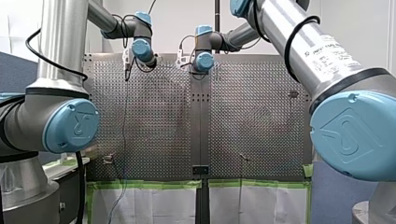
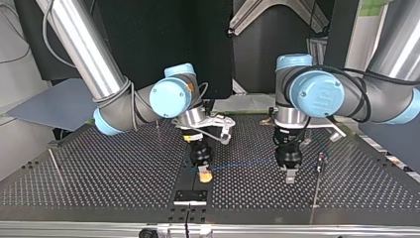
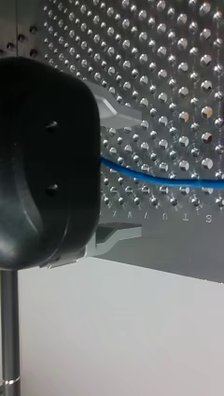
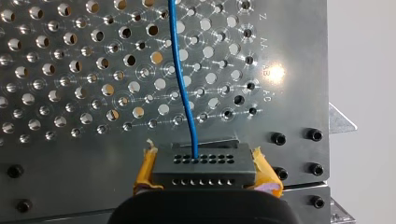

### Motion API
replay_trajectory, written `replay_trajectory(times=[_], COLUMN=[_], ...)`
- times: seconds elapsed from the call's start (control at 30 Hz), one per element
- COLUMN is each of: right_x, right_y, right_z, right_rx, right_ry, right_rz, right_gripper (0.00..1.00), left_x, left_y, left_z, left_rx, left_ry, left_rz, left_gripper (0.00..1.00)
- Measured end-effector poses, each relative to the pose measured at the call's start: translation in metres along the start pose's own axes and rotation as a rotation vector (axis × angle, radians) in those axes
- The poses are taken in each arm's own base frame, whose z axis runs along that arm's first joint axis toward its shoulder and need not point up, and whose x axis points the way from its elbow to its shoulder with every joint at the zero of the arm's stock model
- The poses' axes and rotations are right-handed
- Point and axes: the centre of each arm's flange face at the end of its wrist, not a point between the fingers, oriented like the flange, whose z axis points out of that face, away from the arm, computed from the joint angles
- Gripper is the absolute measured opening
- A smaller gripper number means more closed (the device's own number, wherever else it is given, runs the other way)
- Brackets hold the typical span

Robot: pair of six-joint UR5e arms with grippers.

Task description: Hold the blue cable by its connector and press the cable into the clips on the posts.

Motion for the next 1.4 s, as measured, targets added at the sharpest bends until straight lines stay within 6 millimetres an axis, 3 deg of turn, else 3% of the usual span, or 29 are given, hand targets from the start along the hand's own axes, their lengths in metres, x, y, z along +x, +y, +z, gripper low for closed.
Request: replay_trajectory(times=[1.03,1.07,1.1,1.17,1.2,1.23,1.27,1.3,1.37,1.4], right_x=[-0.0003,-0.0003,-0.0003,-0.0004,-0.0004,-0.0003,-0.0003,-0.0003,-0.0005,-0.0006], right_y=[-0.0003,-0.0005,-0.0006,-0.0007,-0.0008,-0.0008,-0.0008,-0.0008,-0.0008,-0.0009], right_z=[-0.0004,-0.0004,-0.0005,-0.0005,-0.0005,-0.0005,-0.0005,-0.0005,-0.0005,-0.0006], right_rx=[0.0,0.001,0.001,0.001,0.001,0.001,0.001,0.001,0.001,0.001], right_ry=[-0.003,-0.003,-0.003,-0.003,-0.003,-0.003,-0.003,-0.003,-0.004,-0.004], right_rz=[0.0,0.0,0.0,0.0,0.0,0.0,0.0,0.0,0.0,0.0], right_gripper=[0.0,0.0,0.0,0.0,0.0,0.0,0.0,0.0,0.0,0.0], left_x=[0.0064,0.0063,0.0062,0.0058,0.0057,0.0055,0.0052,0.005,0.0046,0.0044], left_y=[0.0046,0.0043,0.004,0.0034,0.0032,0.0029,0.0026,0.0025,0.0016,0.0011], left_z=[0.0062,0.0059,0.0057,0.0055,0.0055,0.0056,0.0058,0.006,0.0064,0.0066], left_rx=[-0.05,-0.053,-0.054,-0.057,-0.057,-0.057,-0.056,-0.055,-0.048,-0.044], left_ry=[0.013,0.013,0.012,0.01,0.008,0.006,0.003,0.001,-0.004,-0.005], left_rz=[0.056,0.056,0.055,0.051,0.049,0.045,0.039,0.035,0.025,0.021], left_gripper=[1.0,0.88,0.88,0.68,0.68,0.45,0.33,0.33,0.11,0.11])
